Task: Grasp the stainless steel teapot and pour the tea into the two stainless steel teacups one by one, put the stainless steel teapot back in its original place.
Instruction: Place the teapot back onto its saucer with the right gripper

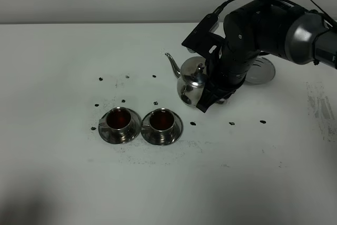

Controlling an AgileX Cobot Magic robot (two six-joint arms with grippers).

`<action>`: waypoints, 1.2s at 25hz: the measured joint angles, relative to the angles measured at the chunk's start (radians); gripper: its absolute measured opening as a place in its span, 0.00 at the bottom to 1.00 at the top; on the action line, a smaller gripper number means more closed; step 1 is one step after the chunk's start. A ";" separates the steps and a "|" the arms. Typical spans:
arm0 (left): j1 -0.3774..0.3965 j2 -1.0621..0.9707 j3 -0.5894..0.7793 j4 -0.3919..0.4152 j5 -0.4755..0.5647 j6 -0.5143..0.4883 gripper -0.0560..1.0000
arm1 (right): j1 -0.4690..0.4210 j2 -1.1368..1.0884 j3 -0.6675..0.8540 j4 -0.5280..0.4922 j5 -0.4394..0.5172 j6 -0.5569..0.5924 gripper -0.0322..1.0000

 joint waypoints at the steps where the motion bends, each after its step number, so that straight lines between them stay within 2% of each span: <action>1: 0.000 0.000 0.000 0.000 0.000 0.000 0.67 | 0.003 0.000 0.005 -0.003 -0.008 0.000 0.20; 8: 0.000 0.000 0.000 0.000 0.000 0.000 0.67 | 0.015 0.000 0.047 -0.016 -0.077 0.000 0.20; 20: 0.000 0.000 0.000 0.000 0.000 0.000 0.67 | 0.015 0.036 0.058 -0.020 -0.086 0.000 0.20; 26: 0.000 0.000 0.000 0.000 0.000 0.000 0.67 | -0.002 0.009 0.008 -0.013 -0.015 0.000 0.20; 30: 0.000 0.000 0.000 0.000 0.000 0.000 0.67 | -0.084 -0.014 -0.040 -0.002 0.011 0.000 0.20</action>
